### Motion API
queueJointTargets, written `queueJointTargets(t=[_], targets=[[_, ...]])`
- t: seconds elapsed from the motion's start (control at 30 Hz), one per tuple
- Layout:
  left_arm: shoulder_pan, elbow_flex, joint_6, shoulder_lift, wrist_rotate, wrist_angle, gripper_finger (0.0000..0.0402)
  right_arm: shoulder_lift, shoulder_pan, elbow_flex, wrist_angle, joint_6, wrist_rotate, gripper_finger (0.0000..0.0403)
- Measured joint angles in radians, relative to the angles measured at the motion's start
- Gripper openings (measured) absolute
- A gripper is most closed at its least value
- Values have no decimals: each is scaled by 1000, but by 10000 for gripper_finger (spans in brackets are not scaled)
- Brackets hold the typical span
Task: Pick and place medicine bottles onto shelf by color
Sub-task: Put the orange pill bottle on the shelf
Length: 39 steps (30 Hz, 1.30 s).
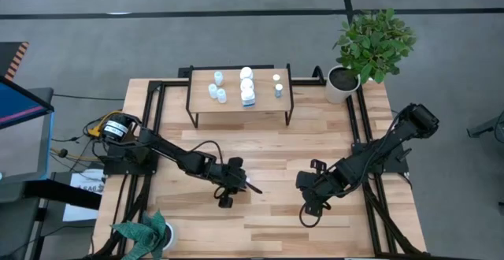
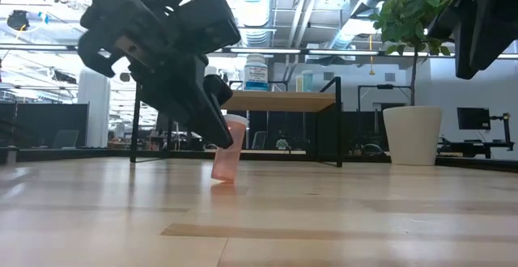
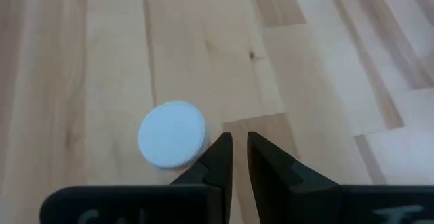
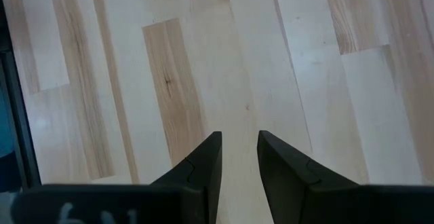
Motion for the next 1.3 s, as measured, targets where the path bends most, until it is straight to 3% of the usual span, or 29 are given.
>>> queueJointTargets(t=[0.63, 1.3], targets=[[-29, -1, -38, 16, -11, -65, 32, 0, 0, 0, 0, 16, 0, 118], [14, 0, 23, 65, -26, 37, 32, 0, 8, 0, 4, 18, 0, 118]])
